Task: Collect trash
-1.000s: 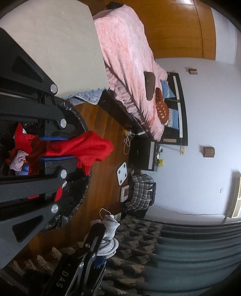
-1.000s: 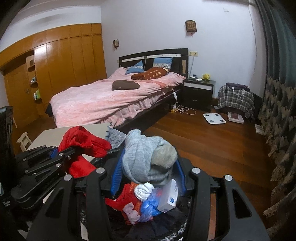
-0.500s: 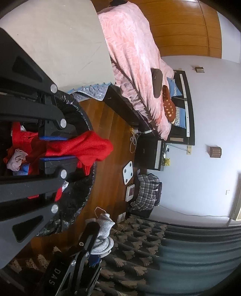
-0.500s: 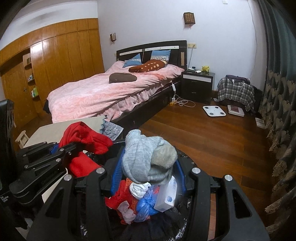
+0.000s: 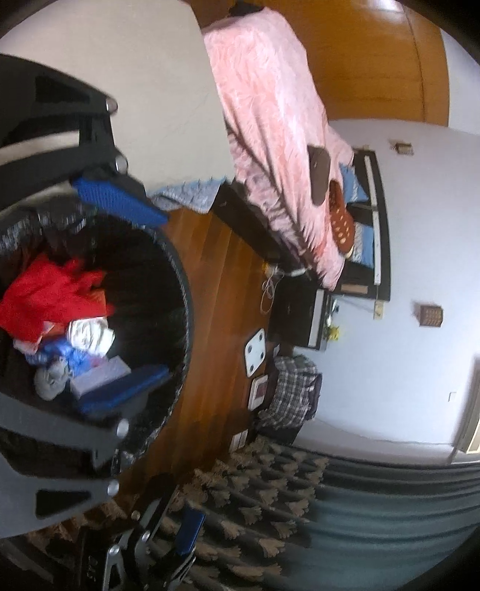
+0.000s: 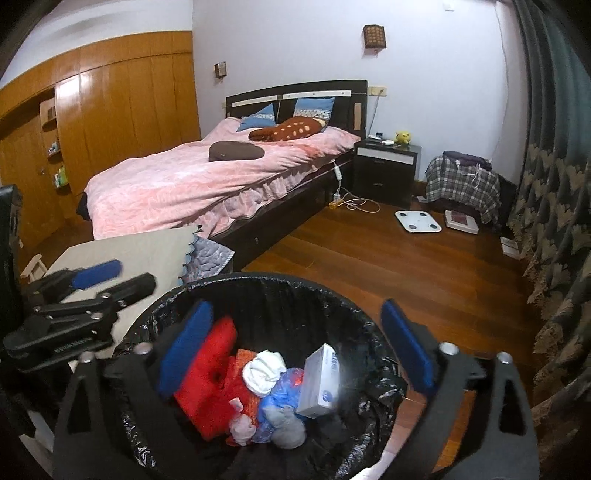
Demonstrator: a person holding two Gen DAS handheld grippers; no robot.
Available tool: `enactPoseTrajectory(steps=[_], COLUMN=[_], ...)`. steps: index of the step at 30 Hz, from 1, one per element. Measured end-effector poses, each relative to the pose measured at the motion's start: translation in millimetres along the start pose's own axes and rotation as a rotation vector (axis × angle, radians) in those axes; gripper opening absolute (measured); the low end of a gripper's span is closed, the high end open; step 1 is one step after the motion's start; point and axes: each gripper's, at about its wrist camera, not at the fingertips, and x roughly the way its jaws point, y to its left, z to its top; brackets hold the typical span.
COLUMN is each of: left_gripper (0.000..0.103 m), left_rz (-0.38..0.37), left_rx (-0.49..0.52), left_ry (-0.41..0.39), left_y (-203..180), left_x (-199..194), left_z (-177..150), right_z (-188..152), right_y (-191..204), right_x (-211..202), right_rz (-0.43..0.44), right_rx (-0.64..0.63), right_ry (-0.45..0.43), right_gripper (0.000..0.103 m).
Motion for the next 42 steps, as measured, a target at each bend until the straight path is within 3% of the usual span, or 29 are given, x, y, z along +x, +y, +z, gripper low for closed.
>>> enactPoseTrajectory(steps=[7, 23, 42], left_gripper=[0.097, 0.097, 0.097], left_rz=[0.071, 0.171, 0.225], left_rx=[0.028, -0.014, -0.013], left_ry=[-0.048, -0.095, -0.136], left_y=[13.0, 18.7, 23.2], left_x=[-45.0, -129.9, -173.7], left_z=[3.0, -4.3, -14.3], right_z=[-0.9, 13.1, 20.2], right_y=[3.2, 44.3, 76.2], right_x=[-27.5, -87.5, -111.2], right_rz=[0.021, 0.092, 0.112], right_rx=[0.002, -0.04, -0.06], right_ry=[-0.001, -0.042, -0.059], right_gripper=[0.098, 0.098, 0.098])
